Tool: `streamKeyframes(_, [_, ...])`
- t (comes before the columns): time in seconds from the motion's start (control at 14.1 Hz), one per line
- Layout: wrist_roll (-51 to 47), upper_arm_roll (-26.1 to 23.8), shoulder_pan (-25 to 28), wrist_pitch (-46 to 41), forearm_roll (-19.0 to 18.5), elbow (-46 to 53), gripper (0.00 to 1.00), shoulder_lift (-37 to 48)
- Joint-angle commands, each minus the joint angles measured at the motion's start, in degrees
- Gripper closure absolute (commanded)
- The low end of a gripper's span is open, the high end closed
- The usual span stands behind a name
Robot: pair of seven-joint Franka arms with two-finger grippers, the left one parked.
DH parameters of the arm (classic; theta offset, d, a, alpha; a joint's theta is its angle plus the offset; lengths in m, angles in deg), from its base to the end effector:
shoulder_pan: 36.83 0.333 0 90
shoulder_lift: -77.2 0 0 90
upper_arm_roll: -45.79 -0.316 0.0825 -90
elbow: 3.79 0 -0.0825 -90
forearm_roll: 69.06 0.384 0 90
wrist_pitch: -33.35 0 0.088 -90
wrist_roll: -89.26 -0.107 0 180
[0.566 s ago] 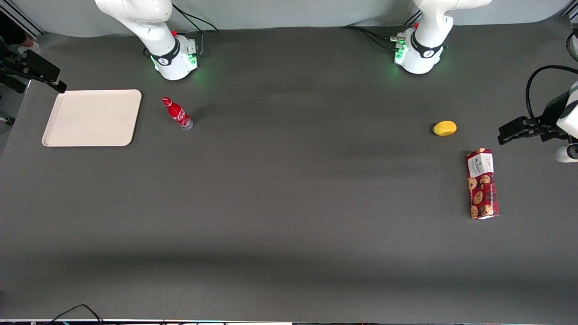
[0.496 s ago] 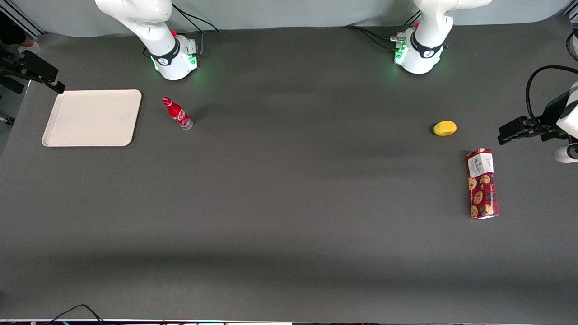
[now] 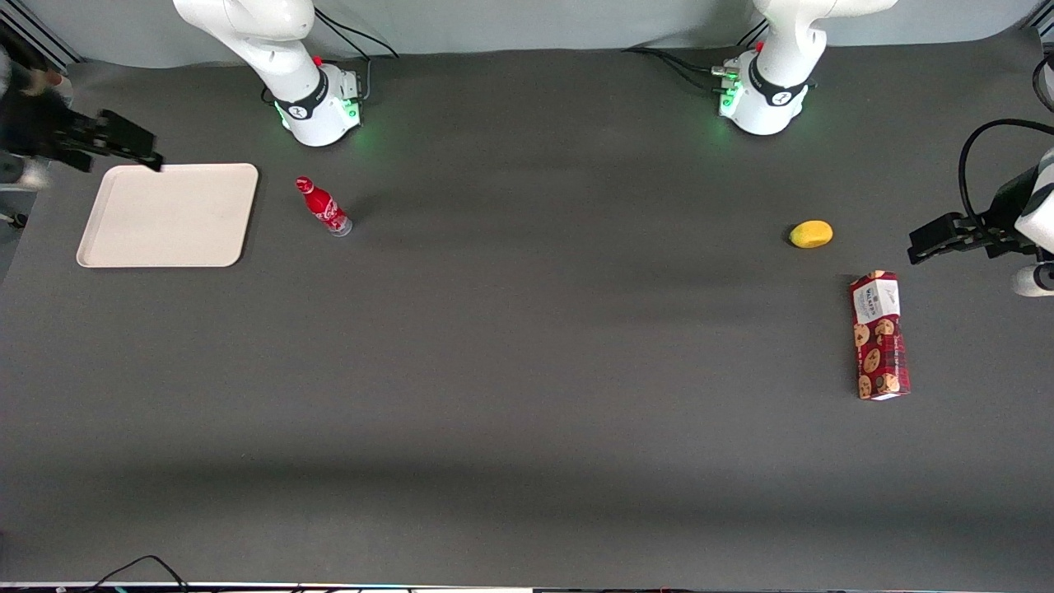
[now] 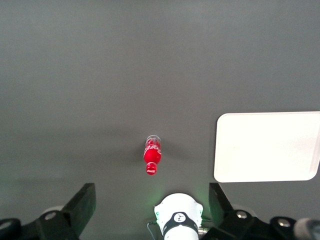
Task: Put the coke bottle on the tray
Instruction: 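Move the right gripper down over the red Coca-Cola bottle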
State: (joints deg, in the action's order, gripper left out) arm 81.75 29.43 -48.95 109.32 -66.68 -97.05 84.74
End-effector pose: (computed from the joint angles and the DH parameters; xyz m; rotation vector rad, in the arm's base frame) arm 0.4849 0.0516 0.6448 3.1148 -0.0875 -0.2734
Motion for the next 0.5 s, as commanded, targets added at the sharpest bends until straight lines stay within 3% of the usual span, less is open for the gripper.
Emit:
streamKeyframes(0.0, [-2.6,-1.3,0.3,12.0,3.7,-22.5,0.00,11.4])
streamKeyframes(0.14, [-3.0,-4.0,0.3,21.7,4.5,-34.7,0.00,16.0])
streamKeyframes(0.42, [-5.2,-6.2,0.3,34.8,6.4,-48.3,0.00,16.8])
